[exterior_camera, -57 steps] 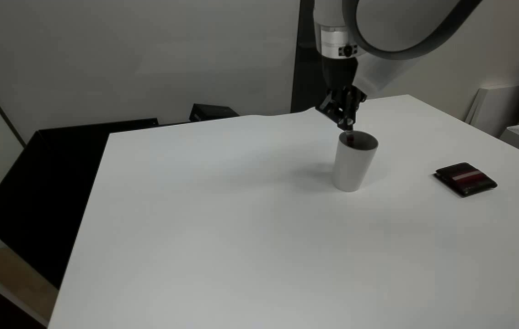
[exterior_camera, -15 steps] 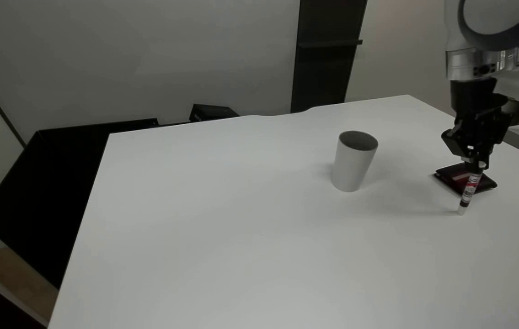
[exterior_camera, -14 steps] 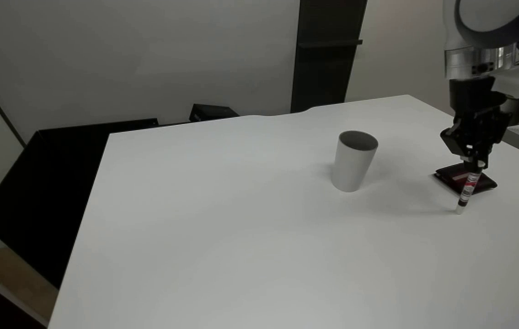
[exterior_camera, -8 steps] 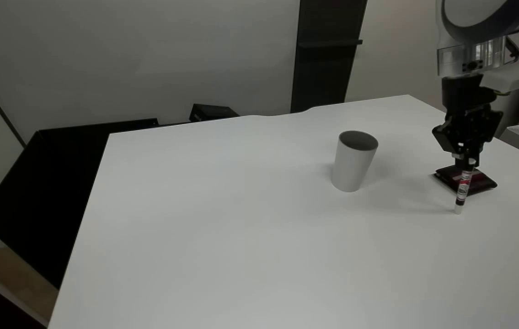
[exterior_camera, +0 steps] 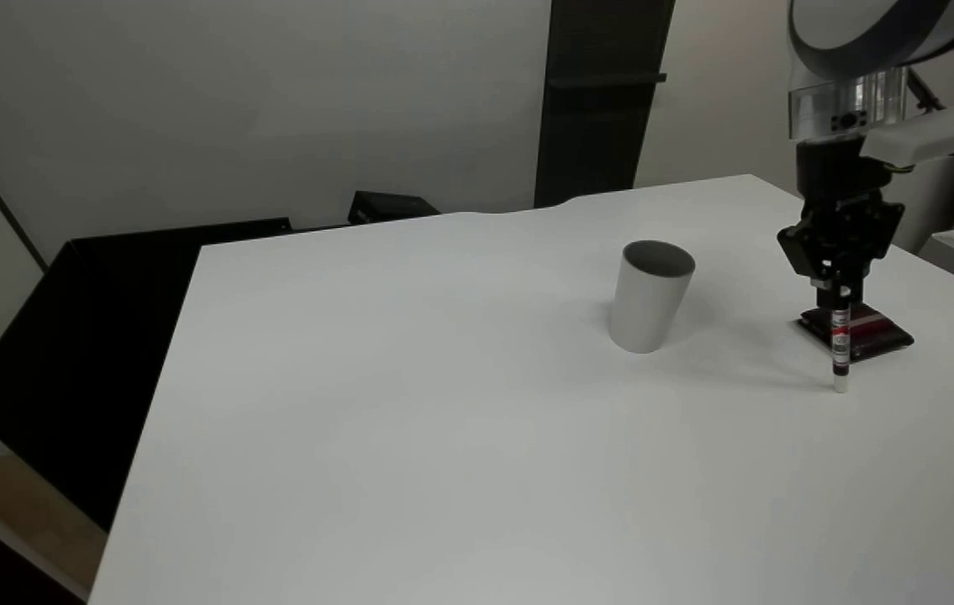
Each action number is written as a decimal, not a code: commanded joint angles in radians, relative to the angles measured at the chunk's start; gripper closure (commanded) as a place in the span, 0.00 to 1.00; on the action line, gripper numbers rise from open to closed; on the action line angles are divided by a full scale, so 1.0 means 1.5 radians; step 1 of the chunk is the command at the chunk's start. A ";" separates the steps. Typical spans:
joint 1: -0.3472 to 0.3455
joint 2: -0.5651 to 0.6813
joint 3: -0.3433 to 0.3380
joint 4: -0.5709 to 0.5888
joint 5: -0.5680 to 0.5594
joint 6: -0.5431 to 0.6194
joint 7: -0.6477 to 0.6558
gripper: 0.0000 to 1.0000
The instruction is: Remove the marker from the cup and put it on the table
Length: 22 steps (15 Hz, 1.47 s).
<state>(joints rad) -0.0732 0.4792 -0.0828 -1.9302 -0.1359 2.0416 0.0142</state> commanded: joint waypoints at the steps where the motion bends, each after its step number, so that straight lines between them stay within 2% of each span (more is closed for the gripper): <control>1: -0.003 0.021 0.001 0.024 0.010 -0.009 -0.001 0.32; 3: 0.001 0.013 -0.002 0.013 0.004 0.015 0.008 0.22; 6: 0.011 -0.009 -0.008 -0.019 -0.017 0.110 0.030 0.03; 10: 0.032 -0.038 -0.030 -0.077 -0.058 0.297 0.074 0.00; 12: 0.021 -0.054 -0.017 -0.111 -0.041 0.393 0.041 0.00; 13: 0.008 -0.059 -0.001 -0.123 -0.019 0.415 0.005 0.00; 17: -0.035 -0.086 0.065 -0.159 0.050 0.421 -0.154 0.00; 19: -0.040 -0.099 0.076 -0.165 0.066 0.397 -0.197 0.00; 20: -0.018 -0.068 0.053 -0.141 0.048 0.411 -0.151 0.00; 22: -0.025 -0.078 0.062 -0.149 0.056 0.404 -0.178 0.00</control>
